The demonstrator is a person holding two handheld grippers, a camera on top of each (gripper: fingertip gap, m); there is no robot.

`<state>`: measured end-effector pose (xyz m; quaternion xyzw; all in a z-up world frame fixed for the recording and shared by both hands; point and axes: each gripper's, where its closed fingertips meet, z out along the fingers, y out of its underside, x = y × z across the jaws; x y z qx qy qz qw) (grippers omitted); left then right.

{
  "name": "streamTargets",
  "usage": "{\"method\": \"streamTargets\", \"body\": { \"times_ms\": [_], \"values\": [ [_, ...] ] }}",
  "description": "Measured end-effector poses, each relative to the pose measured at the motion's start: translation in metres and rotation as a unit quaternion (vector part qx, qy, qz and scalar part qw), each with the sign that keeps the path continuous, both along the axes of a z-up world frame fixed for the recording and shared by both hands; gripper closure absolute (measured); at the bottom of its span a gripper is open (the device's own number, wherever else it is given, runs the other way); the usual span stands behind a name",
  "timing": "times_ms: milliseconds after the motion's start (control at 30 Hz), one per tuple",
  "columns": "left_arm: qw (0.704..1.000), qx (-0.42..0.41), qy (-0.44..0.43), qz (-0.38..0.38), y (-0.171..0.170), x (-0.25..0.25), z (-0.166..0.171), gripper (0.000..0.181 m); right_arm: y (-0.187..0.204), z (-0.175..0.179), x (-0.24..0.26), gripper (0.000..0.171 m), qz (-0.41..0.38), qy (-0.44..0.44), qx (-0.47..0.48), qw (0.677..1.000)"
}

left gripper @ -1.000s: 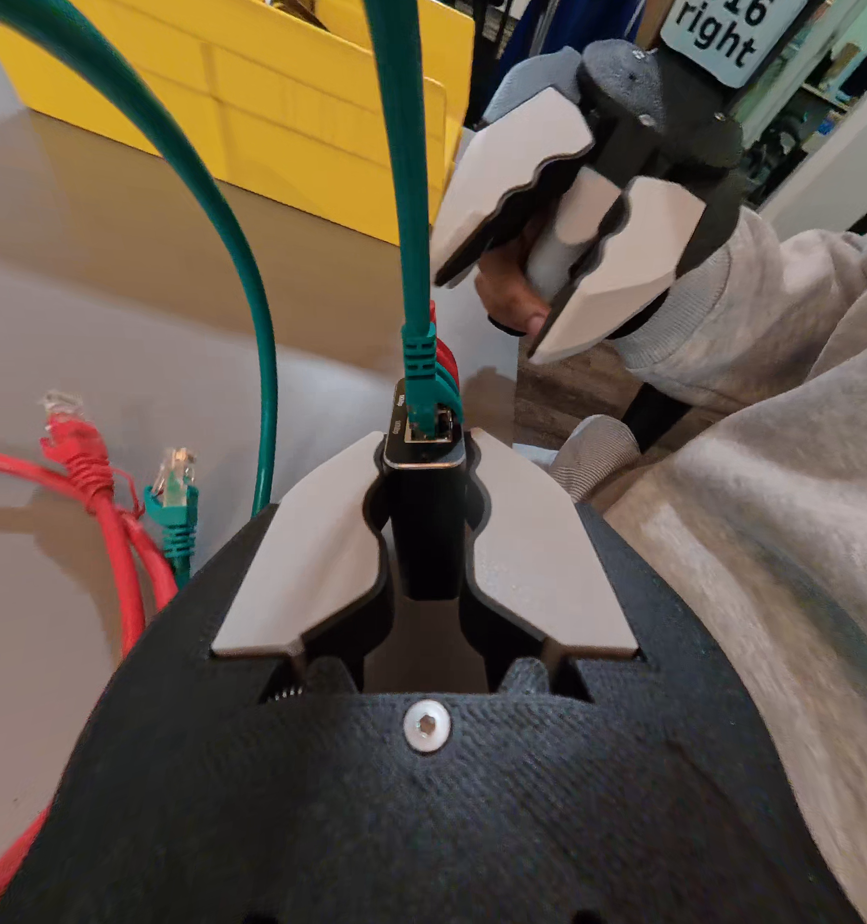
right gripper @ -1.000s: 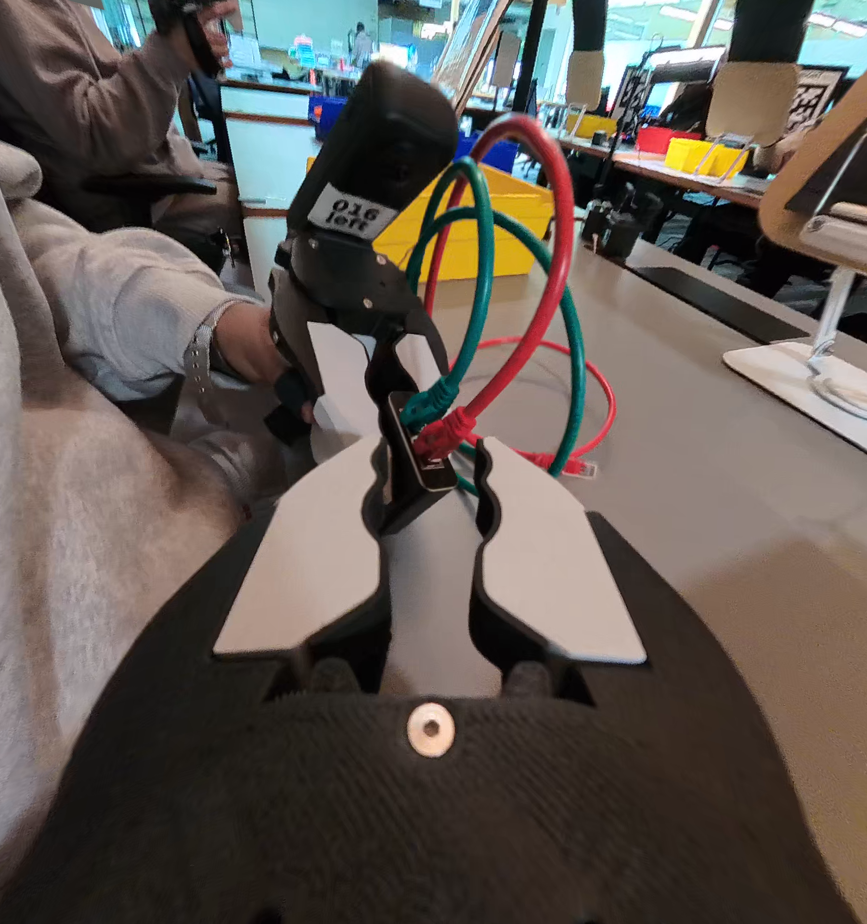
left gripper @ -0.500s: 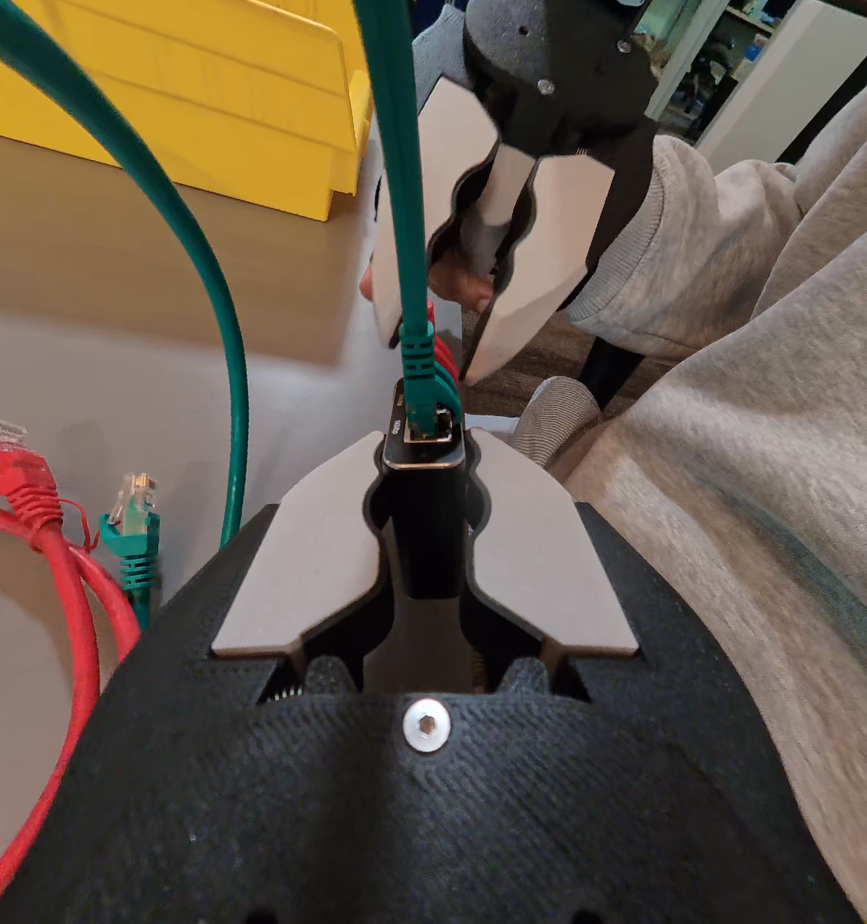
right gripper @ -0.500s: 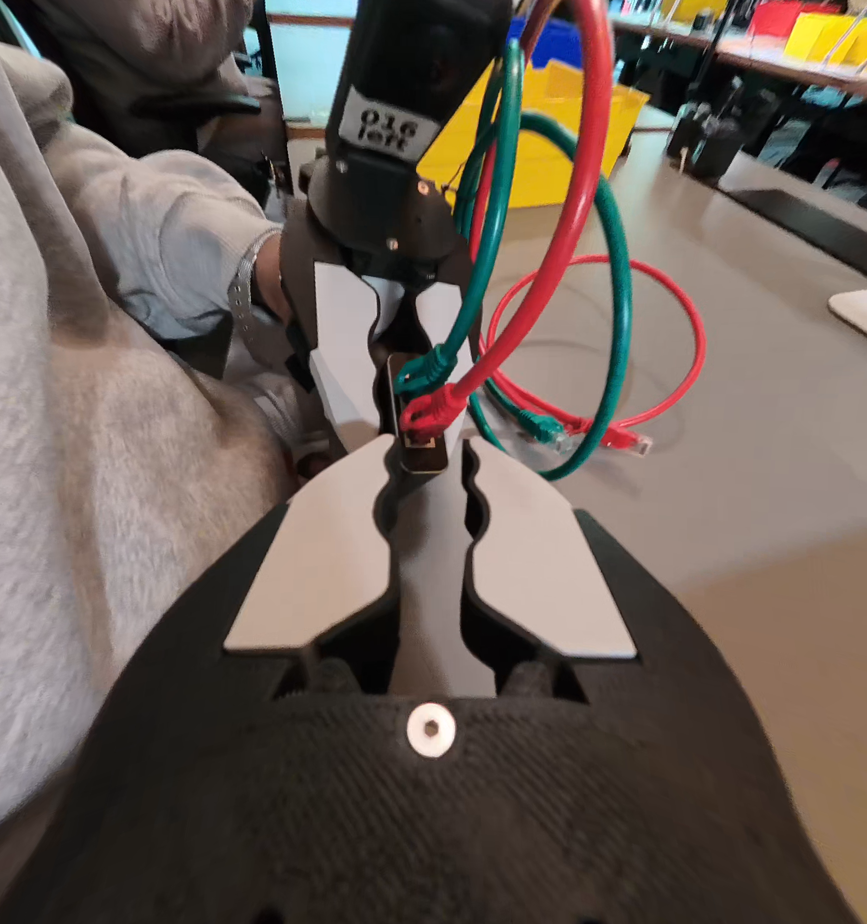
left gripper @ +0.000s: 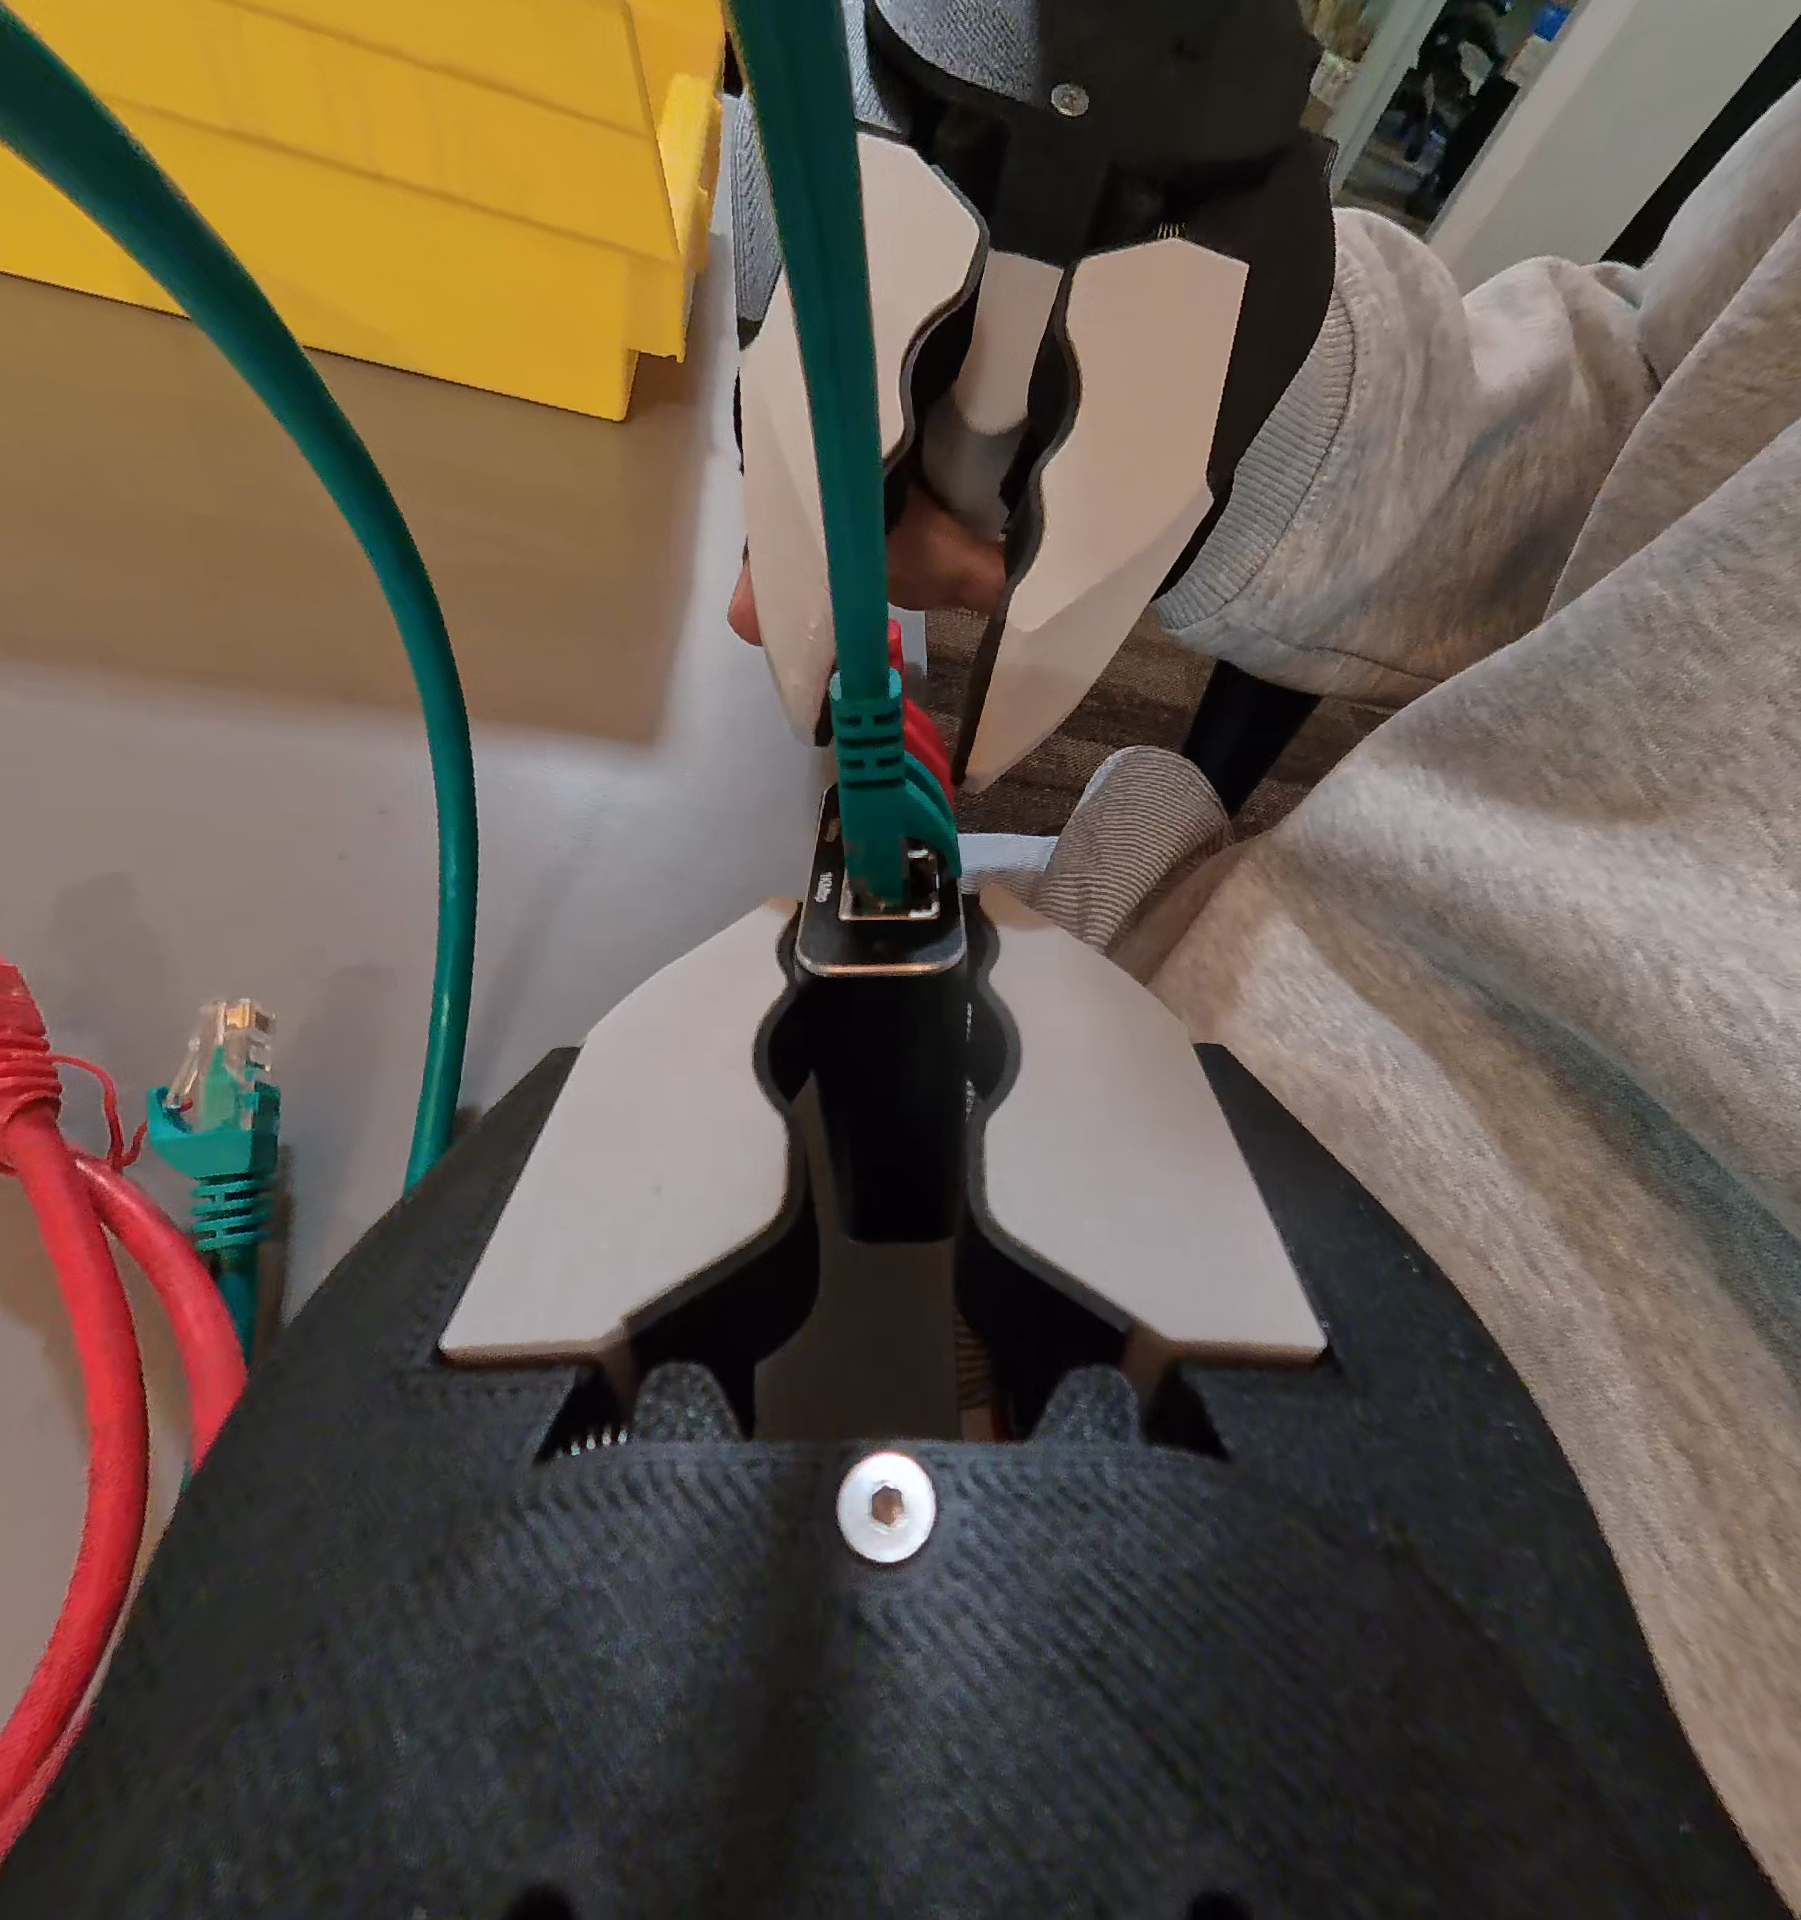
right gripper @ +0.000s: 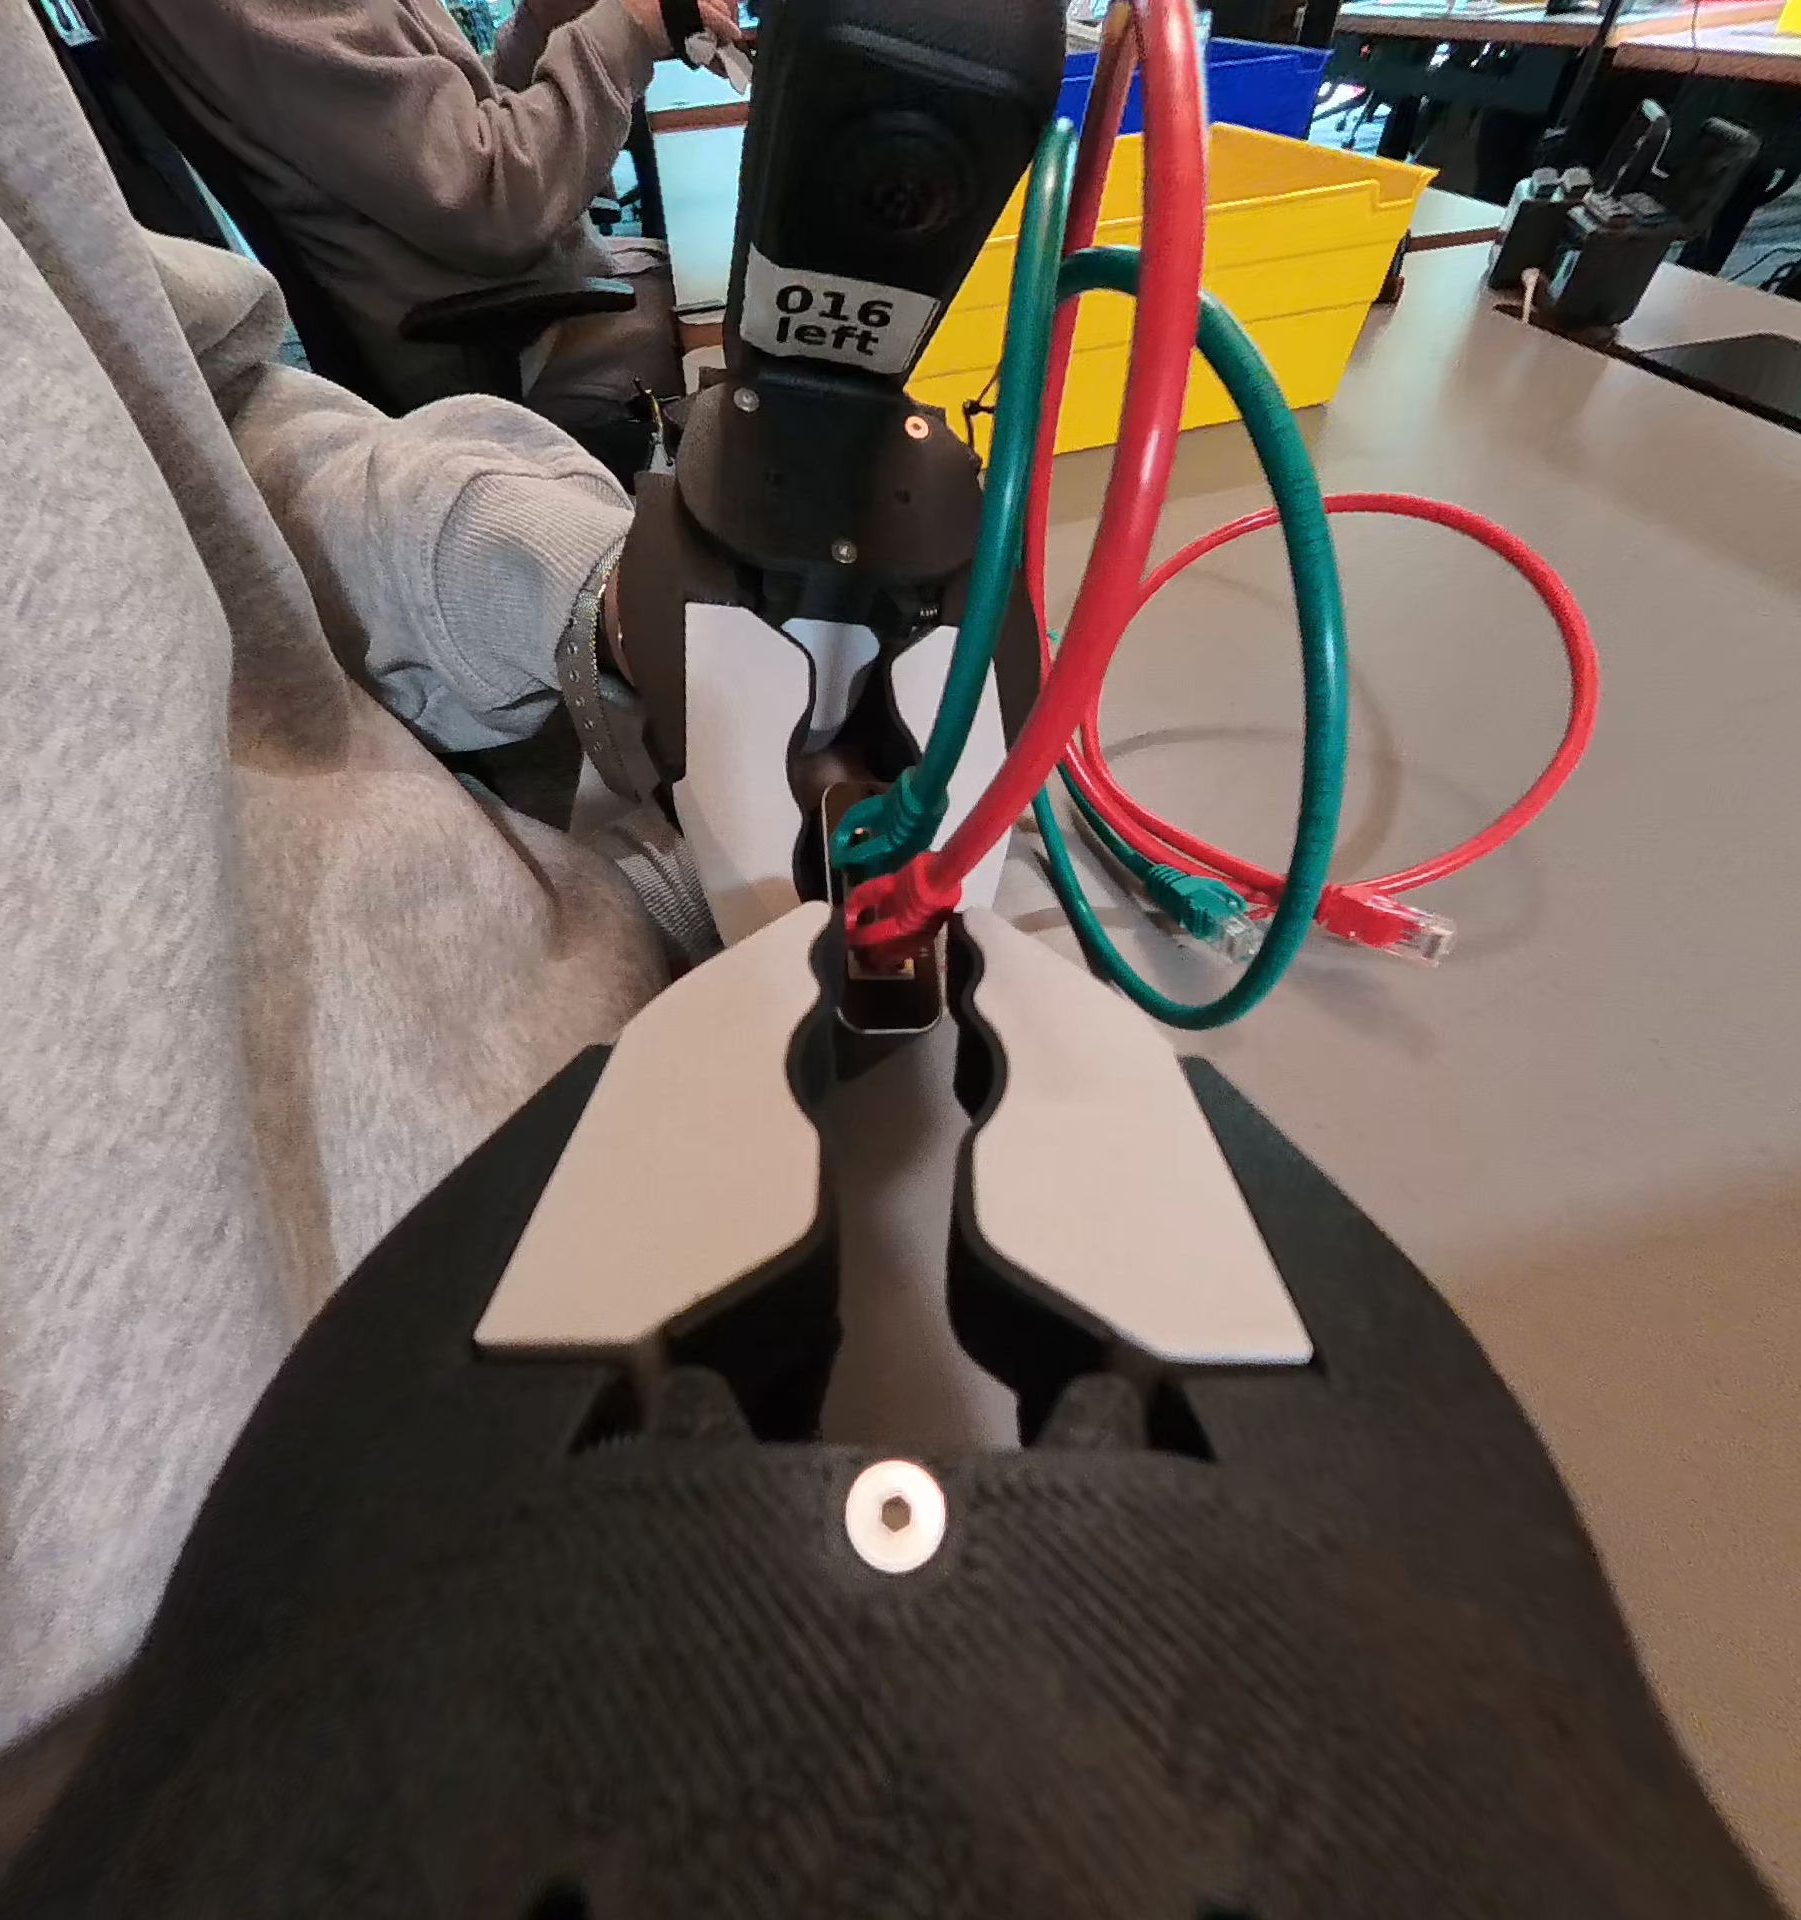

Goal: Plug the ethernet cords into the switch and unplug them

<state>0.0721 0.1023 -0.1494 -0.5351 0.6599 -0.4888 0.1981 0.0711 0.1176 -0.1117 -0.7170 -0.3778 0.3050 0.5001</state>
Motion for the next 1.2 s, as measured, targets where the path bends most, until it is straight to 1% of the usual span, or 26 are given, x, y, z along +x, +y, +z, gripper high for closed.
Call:
{"method": "streamTargets", "body": {
  "times_ms": [733,867,1200],
  "values": [
    [1.0,-0.002,0.014,-0.001,-0.0006,-0.001,-0.0037,0.156,0.0004,-0.0092,0.0002,0.152,-0.003,-0.026,-0.011,1.0],
    [1.0,-0.024,0.012,-0.007,-0.0032,-0.0012,-0.0014,0.156,-0.0005,-0.0072,-0.0003,0.152,0.001,-0.017,-0.012,1.0],
    [0.998,-0.062,0.026,-0.009,-0.0046,-0.0014,-0.0023,0.156,0.0011,-0.0101,-0.0003,0.151,-0.008,-0.03,-0.009,0.999]
  ]
}}
